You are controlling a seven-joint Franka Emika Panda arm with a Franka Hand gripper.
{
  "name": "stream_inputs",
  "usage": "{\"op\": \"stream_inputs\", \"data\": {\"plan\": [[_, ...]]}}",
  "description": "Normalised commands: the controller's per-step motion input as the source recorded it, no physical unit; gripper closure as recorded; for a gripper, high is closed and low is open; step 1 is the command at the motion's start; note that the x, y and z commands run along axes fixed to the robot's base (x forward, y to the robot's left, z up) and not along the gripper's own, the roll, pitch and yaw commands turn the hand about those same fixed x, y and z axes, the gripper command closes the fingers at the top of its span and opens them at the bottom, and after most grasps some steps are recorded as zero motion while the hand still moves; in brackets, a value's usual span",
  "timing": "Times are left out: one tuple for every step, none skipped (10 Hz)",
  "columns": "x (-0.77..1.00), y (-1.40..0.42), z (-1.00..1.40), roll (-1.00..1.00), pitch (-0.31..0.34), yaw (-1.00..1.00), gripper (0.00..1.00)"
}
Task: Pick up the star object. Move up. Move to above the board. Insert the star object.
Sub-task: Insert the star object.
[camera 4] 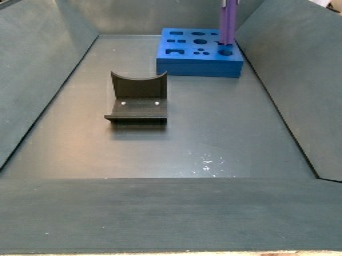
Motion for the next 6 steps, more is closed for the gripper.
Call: {"op": "stream_inputs", "data": {"plan": [[0.00,0.00,-0.01,-0.05,0.000,-0.09,1.00],[0.00,0.00,0.00,-0.04,0.000,0.00,1.00],[0.45,-0.13,-0.15,-0.05,0.024,0.00,1.00],[0.64,-0.17,-0.08,-0.04,0.037,-0.14,1.00],[0.39,-0.12,0.00,-0.02,0.016,-0.13,1.00],[0.00,-0.02,0.00,0.00,0.000,0.00,1.00]]}}
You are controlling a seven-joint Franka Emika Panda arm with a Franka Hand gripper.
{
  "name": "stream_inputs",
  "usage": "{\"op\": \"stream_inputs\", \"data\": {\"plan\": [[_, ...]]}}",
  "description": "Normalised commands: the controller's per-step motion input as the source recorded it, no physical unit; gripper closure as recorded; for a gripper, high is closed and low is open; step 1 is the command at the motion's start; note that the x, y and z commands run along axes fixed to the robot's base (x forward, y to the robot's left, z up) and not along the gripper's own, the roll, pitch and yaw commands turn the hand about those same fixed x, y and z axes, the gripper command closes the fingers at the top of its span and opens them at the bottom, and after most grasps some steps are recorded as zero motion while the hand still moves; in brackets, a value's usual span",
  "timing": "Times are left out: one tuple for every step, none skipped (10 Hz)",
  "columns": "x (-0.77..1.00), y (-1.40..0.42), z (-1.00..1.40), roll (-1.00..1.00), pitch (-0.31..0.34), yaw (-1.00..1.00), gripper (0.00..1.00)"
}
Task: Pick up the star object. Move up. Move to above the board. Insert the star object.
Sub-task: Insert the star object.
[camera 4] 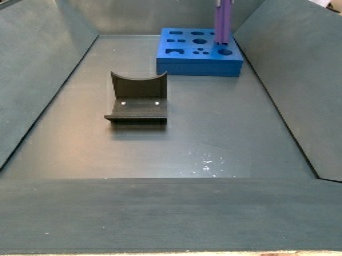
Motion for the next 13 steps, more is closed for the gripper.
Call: {"op": "stream_inputs", "data": {"plan": [[0.00,0.05,0.00,0.00,0.000,0.00,1.00],[0.09,0.14,-0.04,0.00,0.027,0.02,1.00],[0.16,0.02,0.00,0.00,0.020,0.00,1.00],[0.20,0.00,0.00,-0.01,0.006,-0.06,1.00],[0.08,0.00,0.00,0.00,0.000,-0.06,1.00],[0.00,0.00,-0.04,0.00,0.000,0.00,1.00],[0.03,0.00,-0.12,0.00,0.003,-0.29,1.00],[0.00,0.00,-0.03,0.00,0.000,-0.06,1.00],[0.03,0.00,-0.10,0.00,0.000,-0.44,1.00],[0.00,0.00,-0.03,0.00,0.000,0.00,1.00],[0.00,-0.02,-0.53,-0.10,-0.066,-0.03,1.00],[0.00,0.00,-0.73,-0.11,-0.087,-0.11,1.00],[0.19,-0.06,-0.61,-0.06,-0.024,-0.61,1.00]]}}
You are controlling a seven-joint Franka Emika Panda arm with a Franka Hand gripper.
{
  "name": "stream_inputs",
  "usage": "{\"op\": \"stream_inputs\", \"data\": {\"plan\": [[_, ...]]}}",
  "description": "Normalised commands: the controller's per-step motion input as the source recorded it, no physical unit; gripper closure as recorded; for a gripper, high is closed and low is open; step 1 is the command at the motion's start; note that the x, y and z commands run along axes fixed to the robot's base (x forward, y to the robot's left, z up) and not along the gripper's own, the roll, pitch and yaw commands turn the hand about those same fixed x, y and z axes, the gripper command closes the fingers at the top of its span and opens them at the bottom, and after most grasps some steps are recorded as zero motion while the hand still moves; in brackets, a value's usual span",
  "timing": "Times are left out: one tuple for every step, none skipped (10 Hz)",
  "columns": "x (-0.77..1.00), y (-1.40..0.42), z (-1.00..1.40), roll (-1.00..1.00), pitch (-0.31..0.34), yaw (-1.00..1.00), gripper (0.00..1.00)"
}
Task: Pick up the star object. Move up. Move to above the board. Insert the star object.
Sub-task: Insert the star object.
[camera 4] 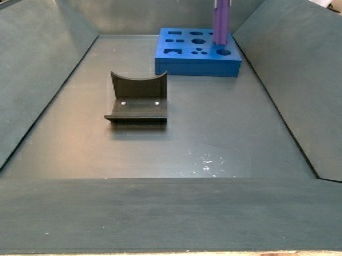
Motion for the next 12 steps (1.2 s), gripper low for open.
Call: {"op": "stream_inputs", "data": {"plan": [[0.15,-0.03,-0.51,-0.08,-0.016,-0.65,1.00],[0.11,0.00,-0.34,-0.06,-0.001,-0.53,1.00],[0.00,0.00,0.00,0.00,0.000,-0.09,1.00],[-0.02,0.00,-0.06,0.00,-0.001,0.00,1.00],[0.05,0.17,0.00,-0.09,0.000,-0.01,1.00],[0.29,0.47,0.12,-0.25,0.000,0.09,1.00],[0.28,0.42,0.14,-0.22,0.000,0.06,1.00],[0.17,0.18,0.09,-0.11,0.000,0.06,1.00],[-0.12,0.00,-0.06,0.00,-0.030,0.00,1.00],[-0.69,0.01,-0.71,-0.02,-0.273,0.00,1.00],[-0.75,0.00,-0.76,-0.01,-0.249,0.00,1.00],[-0.74,0.00,-0.75,0.00,-0.266,0.00,1.00]]}}
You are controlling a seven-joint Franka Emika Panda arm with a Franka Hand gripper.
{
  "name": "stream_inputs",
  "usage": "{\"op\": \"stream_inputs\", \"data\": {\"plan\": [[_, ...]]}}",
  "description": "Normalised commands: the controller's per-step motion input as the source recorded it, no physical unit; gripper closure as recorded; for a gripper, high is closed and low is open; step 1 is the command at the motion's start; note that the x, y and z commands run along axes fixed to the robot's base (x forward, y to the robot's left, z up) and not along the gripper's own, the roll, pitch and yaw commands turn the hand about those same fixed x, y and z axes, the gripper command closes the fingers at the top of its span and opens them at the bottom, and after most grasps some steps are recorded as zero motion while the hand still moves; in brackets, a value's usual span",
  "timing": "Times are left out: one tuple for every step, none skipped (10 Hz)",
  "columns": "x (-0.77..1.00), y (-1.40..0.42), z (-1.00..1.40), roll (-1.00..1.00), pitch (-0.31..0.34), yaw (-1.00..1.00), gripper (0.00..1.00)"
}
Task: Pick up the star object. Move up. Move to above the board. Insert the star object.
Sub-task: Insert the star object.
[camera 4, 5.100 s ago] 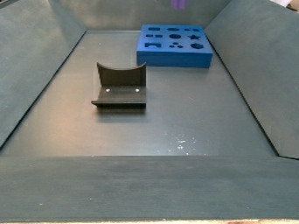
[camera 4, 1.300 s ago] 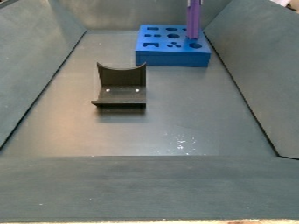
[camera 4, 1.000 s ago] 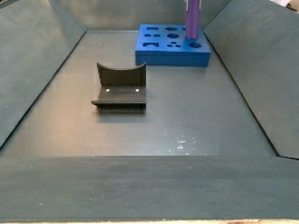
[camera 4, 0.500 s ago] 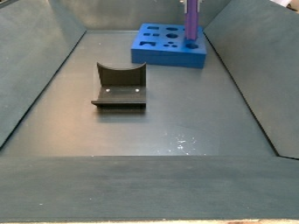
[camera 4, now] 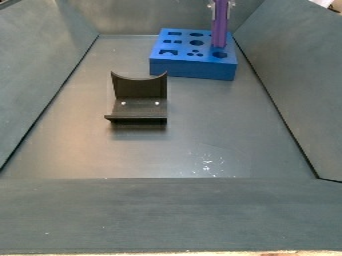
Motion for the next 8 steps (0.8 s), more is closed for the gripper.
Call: {"op": "stream_inputs", "data": {"plan": [[-0.68,0.00,-0.71,-0.01,-0.284,-0.01,1.00],[-0.67,0.00,-0.70,0.00,-0.294,-0.07,1.00],[-0.71,0.00,-0.75,0.00,-0.274,-0.09,1.00],[-0.54,0.00,-0.90,0.01,-0.200,-0.12,1.00],[-0.20,-0.07,-0.94,0.10,-0.134,-0.13,1.00],[0.00,0.00,-0.28,0.00,-0.004,-0.10,1.00],[0.00,0.00,0.00,0.00,0.004,0.00,1.00],[0.00,0.00,0.00,0.00,0.000,0.00,1.00]]}}
